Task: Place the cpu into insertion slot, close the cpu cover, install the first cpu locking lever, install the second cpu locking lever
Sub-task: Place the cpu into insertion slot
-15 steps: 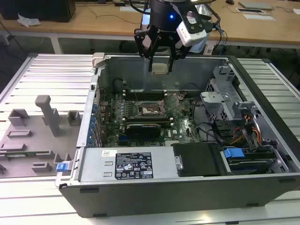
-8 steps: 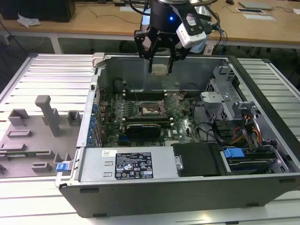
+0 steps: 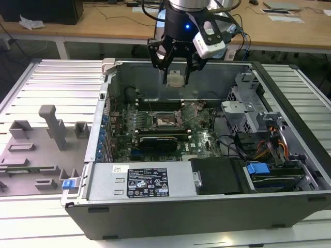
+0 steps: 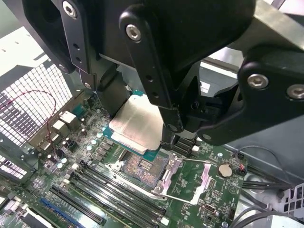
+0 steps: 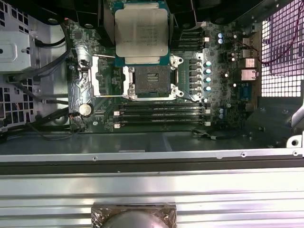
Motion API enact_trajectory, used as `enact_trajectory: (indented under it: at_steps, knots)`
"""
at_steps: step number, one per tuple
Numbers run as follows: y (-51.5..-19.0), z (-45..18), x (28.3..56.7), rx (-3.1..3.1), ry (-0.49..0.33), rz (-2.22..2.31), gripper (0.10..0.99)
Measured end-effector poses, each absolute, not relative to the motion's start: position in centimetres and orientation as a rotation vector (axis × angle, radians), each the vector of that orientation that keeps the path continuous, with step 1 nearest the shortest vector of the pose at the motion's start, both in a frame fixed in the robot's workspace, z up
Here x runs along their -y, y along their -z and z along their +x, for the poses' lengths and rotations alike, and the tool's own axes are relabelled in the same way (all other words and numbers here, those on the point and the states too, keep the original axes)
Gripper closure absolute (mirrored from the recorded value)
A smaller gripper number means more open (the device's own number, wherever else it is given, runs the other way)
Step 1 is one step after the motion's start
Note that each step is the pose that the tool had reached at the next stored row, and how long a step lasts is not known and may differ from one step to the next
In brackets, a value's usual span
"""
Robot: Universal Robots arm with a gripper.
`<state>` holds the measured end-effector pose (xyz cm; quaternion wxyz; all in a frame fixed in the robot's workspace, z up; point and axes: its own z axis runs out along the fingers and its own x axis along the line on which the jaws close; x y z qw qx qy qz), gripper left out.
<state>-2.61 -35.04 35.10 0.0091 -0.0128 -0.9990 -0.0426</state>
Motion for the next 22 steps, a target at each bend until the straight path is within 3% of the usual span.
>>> enact_trajectory:
  at_steps: [22]
  knots:
    - [-31.6, -3.8, 35.0, 3.133, 0.132, -0.039, 0.545]
